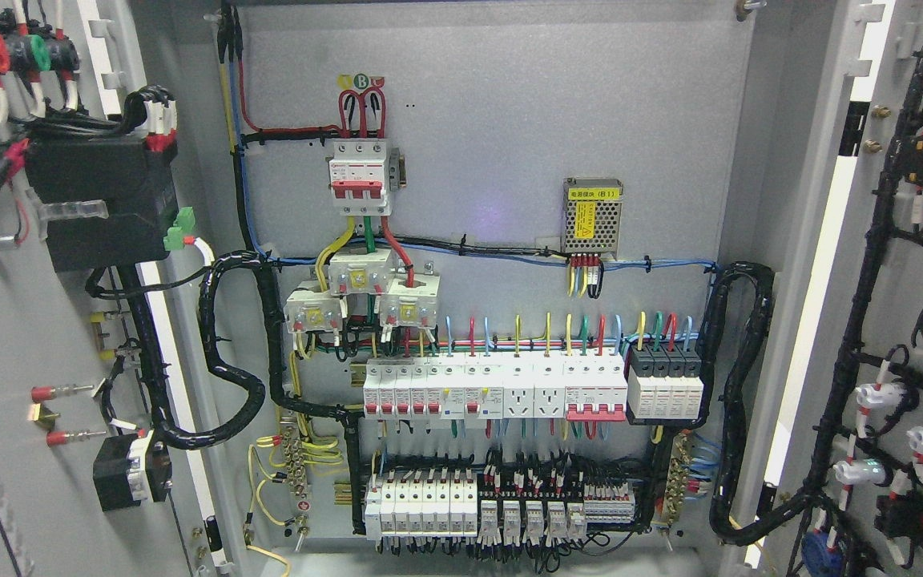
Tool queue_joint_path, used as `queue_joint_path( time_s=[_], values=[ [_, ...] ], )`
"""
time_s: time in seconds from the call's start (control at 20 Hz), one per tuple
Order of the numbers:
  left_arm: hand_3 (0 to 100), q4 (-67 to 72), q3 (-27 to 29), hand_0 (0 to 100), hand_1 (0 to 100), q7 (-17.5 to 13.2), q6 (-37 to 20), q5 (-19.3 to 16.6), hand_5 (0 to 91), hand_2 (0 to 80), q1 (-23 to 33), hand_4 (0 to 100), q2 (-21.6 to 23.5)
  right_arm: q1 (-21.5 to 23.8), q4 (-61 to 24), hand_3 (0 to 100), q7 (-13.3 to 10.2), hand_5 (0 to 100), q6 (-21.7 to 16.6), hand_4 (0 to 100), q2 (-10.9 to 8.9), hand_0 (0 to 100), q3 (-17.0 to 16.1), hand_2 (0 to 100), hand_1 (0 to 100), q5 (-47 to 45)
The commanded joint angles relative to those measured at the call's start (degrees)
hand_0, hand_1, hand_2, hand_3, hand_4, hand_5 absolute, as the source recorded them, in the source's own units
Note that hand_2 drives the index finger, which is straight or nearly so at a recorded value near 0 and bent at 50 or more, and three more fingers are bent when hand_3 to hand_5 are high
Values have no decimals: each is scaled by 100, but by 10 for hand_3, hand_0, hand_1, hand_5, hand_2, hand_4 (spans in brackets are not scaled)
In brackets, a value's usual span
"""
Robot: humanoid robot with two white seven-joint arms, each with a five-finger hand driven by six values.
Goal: Open door with both hands
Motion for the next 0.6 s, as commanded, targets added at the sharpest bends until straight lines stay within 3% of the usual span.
queue_joint_path(
  time_s=[0.0, 0.55],
  values=[
    [0, 12, 350, 0, 0, -9, -1543, 158, 0, 0, 16, 31, -18, 168, 24, 0, 7, 0, -17, 0, 17, 106, -442, 0, 0, -99],
    [0, 12, 1192, 0, 0, -18, -1534, 886, 0, 0, 245, 30, 227, 194, 33, 0, 7, 0, -17, 0, 17, 106, -671, 0, 0, -99]
  ],
)
